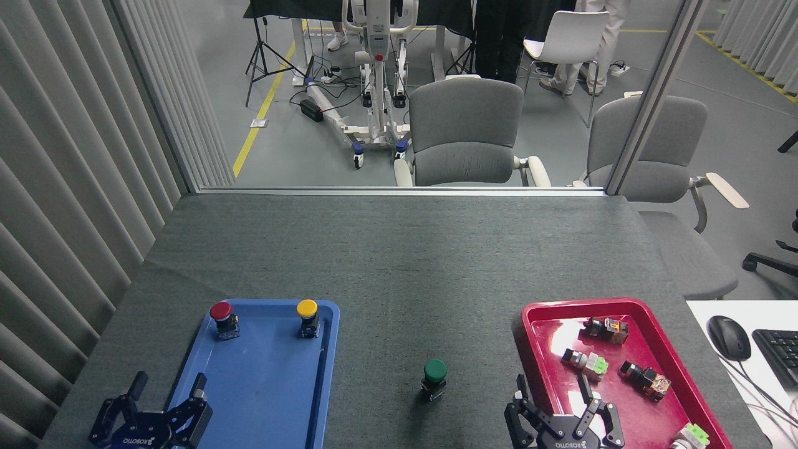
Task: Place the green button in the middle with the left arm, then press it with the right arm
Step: 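Release the green button on the table and withdraw the left hand, then move the right hand over the green button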
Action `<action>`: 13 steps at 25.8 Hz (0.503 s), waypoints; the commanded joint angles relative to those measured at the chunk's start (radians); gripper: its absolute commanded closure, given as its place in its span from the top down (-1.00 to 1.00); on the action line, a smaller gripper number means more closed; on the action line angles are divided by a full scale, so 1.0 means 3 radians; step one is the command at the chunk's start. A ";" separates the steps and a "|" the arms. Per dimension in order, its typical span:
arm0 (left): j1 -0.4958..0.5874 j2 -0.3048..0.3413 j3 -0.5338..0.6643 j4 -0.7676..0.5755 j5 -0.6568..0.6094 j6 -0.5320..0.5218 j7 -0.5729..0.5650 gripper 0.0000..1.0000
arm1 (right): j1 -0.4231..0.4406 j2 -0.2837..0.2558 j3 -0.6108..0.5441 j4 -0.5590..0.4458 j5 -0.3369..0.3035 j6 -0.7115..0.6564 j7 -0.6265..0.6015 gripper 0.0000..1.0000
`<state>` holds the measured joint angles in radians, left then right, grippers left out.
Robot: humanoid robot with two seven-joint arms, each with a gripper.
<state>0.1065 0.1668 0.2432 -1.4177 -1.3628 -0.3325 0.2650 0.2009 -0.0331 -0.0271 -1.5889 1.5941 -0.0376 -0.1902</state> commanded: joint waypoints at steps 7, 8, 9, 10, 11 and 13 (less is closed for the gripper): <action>0.0054 0.0017 0.0048 -0.0004 0.0002 -0.0042 0.0011 0.99 | -0.0025 0.0049 0.0004 -0.0016 -0.0001 0.0003 0.0020 0.85; 0.0054 0.0022 0.0048 0.0001 0.0002 -0.0042 0.0011 0.99 | -0.0031 0.0049 0.0009 -0.0016 -0.0001 0.0008 0.0015 0.82; 0.0054 0.0022 0.0048 0.0006 0.0002 -0.0042 0.0011 0.99 | -0.0031 0.0054 0.0014 -0.0016 -0.0001 0.0008 0.0015 0.81; 0.0054 0.0022 0.0048 0.0011 0.0007 -0.0042 0.0011 0.99 | -0.0041 0.0070 0.0019 -0.0016 -0.0001 0.0008 0.0015 0.79; 0.0054 0.0022 0.0048 0.0011 0.0007 -0.0042 0.0011 0.99 | -0.0051 0.0090 0.0024 -0.0016 0.0004 0.0008 0.0015 0.75; 0.0054 0.0022 0.0048 0.0016 0.0007 -0.0047 0.0011 0.99 | -0.0102 0.0095 0.0080 -0.0016 0.0004 0.0008 0.0020 0.60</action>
<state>0.1226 0.1729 0.2576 -1.4149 -1.3613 -0.3469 0.2684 0.1851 -0.0112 -0.0178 -1.5934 1.5939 -0.0355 -0.1863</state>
